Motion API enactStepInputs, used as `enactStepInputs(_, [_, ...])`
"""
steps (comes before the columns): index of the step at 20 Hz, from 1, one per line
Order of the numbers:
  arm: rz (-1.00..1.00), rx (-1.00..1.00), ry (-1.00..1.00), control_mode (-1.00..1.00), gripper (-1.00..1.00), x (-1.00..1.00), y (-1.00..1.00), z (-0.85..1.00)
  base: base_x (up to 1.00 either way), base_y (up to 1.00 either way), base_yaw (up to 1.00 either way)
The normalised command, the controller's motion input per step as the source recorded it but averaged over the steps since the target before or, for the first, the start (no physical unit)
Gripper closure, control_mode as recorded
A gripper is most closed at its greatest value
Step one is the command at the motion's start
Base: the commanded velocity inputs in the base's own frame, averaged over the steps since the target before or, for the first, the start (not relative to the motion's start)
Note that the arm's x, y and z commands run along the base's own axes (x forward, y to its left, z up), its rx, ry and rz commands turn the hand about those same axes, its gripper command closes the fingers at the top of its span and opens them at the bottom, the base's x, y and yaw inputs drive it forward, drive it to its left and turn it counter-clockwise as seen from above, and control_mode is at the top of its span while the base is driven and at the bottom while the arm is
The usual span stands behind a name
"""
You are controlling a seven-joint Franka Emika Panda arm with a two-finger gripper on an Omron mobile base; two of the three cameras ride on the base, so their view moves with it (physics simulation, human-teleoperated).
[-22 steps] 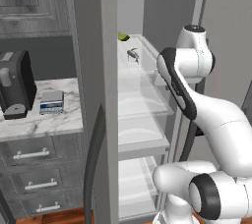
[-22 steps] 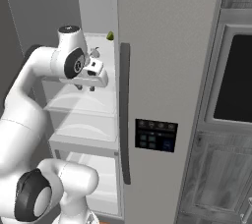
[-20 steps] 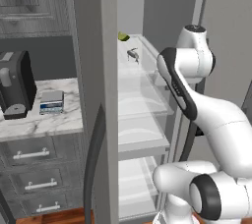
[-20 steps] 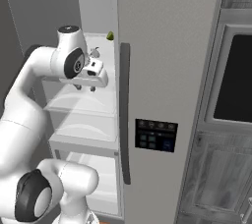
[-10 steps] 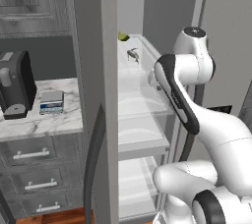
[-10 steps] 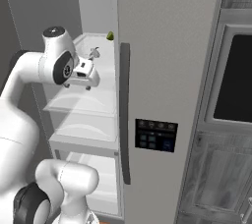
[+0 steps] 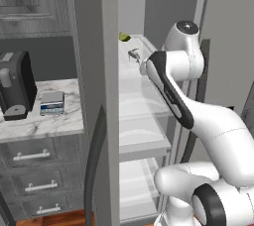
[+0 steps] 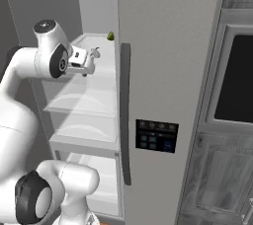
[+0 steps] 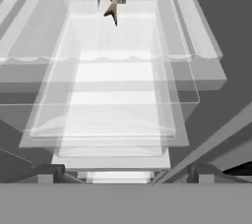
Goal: Take the fish from the fridge and place it on the digital scale on the counter by the fridge. Wait a few seconds for a reading, then move it to the plate on the dining counter.
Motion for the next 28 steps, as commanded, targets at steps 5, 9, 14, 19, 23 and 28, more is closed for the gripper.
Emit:
enactStepInputs(5, [0.0, 0.0, 0.0, -1.0, -1.0, 0.81, 0.08, 0.52, 0.0, 0.0, 0.0])
enactStepInputs(9, [0.0, 0.0, 0.0, -1.0, -1.0, 0.86, 0.02, 0.25, 0.0, 0.0, 0.0])
enactStepInputs(14, [0.0, 0.0, 0.0, -1.0, -1.0, 0.85, 0.01, -0.07, 0.0, 0.0, 0.0])
enactStepInputs(19, [0.0, -0.02, 0.0, -1.0, -1.0, 0.76, 0.0, -0.34, 0.0, 0.0, 0.0])
enactStepInputs(23, [0.0, -0.02, 0.0, -1.0, -1.0, 0.71, 0.0, -0.33, 0.0, 0.0, 0.0])
enactStepInputs(28, [0.0, -0.01, 0.03, -1.0, -1.0, 0.67, 0.0, -0.37, 0.0, 0.0, 0.0])
